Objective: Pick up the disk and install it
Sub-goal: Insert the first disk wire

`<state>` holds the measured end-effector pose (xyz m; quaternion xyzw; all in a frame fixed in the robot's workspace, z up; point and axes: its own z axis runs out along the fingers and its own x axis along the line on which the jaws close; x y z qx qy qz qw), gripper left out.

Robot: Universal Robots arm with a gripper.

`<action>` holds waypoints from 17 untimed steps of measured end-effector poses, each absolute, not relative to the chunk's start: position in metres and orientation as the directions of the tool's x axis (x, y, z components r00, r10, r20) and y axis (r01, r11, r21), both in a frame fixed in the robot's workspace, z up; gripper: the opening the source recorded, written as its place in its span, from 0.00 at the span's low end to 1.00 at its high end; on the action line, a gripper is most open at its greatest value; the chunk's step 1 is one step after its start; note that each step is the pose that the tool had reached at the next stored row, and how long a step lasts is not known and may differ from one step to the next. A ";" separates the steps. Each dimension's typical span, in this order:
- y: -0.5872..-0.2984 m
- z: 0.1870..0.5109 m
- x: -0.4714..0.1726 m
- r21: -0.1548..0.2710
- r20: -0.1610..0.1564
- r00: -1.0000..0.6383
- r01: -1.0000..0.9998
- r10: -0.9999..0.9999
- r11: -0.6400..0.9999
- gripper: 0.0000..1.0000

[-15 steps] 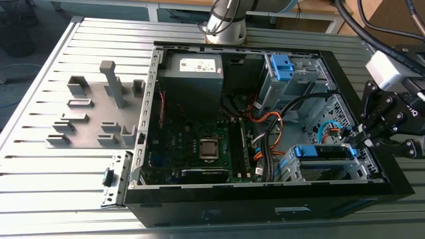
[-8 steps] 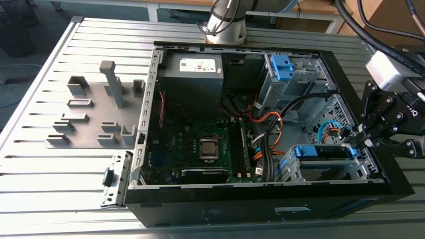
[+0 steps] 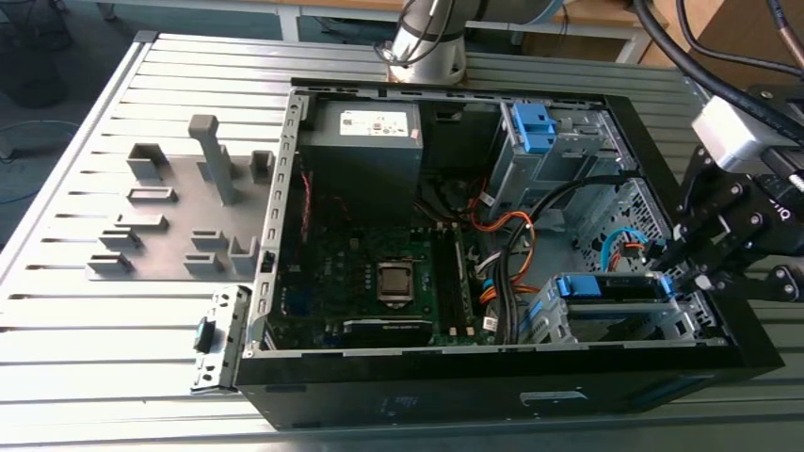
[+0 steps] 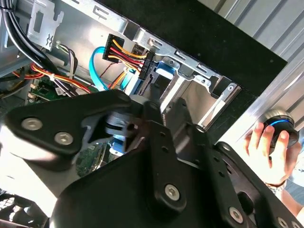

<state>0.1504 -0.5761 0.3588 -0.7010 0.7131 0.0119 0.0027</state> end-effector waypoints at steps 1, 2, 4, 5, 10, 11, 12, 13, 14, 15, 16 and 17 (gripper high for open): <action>-0.576 0.359 0.150 0.013 -0.021 -0.017 -1.000 -1.000 0.017 0.35; -0.576 0.359 0.150 0.013 -0.021 -0.017 -1.000 -1.000 0.017 0.35; -0.576 0.359 0.150 0.013 -0.021 -0.017 -1.000 -1.000 0.017 0.41; -0.576 0.359 0.150 0.013 -0.021 -0.017 -1.000 -1.000 0.017 0.47; -0.570 0.353 0.152 0.014 -0.020 -0.017 -1.000 -1.000 0.017 0.47; -0.568 0.351 0.153 0.014 -0.020 -0.017 -1.000 -1.000 0.017 0.47; -0.566 0.350 0.154 0.014 -0.020 -0.017 -1.000 -1.000 0.017 0.47; -0.564 0.349 0.155 0.015 -0.020 -0.017 -1.000 -1.000 0.017 0.47; -0.562 0.347 0.156 0.015 -0.020 -0.017 -1.000 -1.000 0.017 0.47; -0.560 0.347 0.157 0.015 -0.020 -0.017 -1.000 -1.000 0.017 0.47; -0.559 0.346 0.158 0.015 -0.020 -0.017 -1.000 -1.000 0.017 0.47; -0.558 0.345 0.159 0.015 -0.020 -0.017 -1.000 -1.000 0.017 0.47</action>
